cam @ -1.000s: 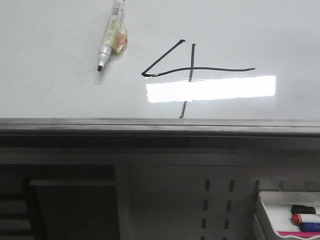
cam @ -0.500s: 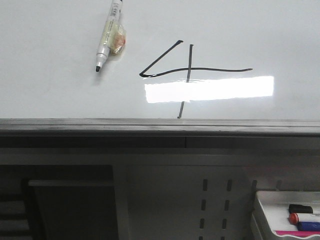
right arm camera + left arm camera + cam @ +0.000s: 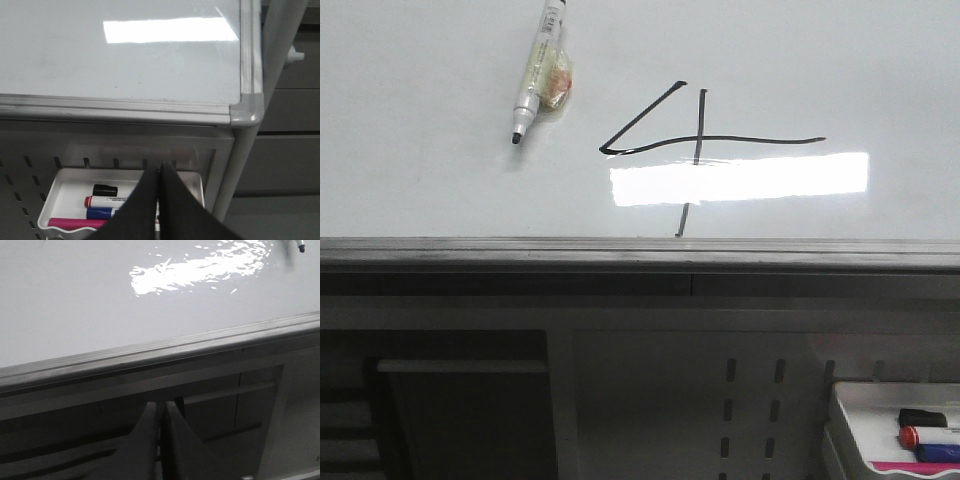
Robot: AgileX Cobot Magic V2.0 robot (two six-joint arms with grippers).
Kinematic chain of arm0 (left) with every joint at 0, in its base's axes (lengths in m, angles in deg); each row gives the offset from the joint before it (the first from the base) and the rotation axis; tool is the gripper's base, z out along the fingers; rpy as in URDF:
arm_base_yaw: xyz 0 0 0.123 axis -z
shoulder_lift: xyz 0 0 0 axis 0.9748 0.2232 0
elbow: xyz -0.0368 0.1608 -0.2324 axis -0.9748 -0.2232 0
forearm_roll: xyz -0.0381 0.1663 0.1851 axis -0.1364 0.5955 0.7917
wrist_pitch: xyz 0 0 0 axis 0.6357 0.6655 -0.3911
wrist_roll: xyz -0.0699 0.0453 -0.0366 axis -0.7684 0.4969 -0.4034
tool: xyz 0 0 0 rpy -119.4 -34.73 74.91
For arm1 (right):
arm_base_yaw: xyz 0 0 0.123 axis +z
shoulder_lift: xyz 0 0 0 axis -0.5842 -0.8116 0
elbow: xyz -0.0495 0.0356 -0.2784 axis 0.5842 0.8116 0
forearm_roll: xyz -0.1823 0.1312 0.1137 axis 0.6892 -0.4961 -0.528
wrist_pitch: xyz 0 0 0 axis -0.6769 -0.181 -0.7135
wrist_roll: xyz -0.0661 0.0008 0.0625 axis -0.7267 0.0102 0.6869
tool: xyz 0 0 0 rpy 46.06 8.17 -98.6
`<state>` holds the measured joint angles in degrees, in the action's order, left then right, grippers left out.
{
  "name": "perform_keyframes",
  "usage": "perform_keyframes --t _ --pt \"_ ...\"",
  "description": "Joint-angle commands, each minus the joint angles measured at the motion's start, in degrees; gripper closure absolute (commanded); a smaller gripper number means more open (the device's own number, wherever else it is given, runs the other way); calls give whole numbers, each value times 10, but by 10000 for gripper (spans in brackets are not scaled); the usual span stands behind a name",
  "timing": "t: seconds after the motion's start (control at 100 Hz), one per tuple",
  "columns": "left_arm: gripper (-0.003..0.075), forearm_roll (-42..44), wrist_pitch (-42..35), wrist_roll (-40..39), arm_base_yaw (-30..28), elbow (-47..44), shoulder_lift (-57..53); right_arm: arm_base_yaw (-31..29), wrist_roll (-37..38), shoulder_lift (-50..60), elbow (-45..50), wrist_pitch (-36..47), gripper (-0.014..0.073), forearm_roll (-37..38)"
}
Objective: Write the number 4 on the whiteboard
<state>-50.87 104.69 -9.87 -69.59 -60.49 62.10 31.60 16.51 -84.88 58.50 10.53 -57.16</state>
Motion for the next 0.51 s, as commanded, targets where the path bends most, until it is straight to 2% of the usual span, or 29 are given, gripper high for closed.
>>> perform_keyframes --t 0.0,0.5 --pt "741 -2 -29 -5 -2 -19 -13 -6 2 9 11 9 639 16" --pt "741 -2 -30 -5 -2 -19 -13 -6 2 9 11 11 639 19"
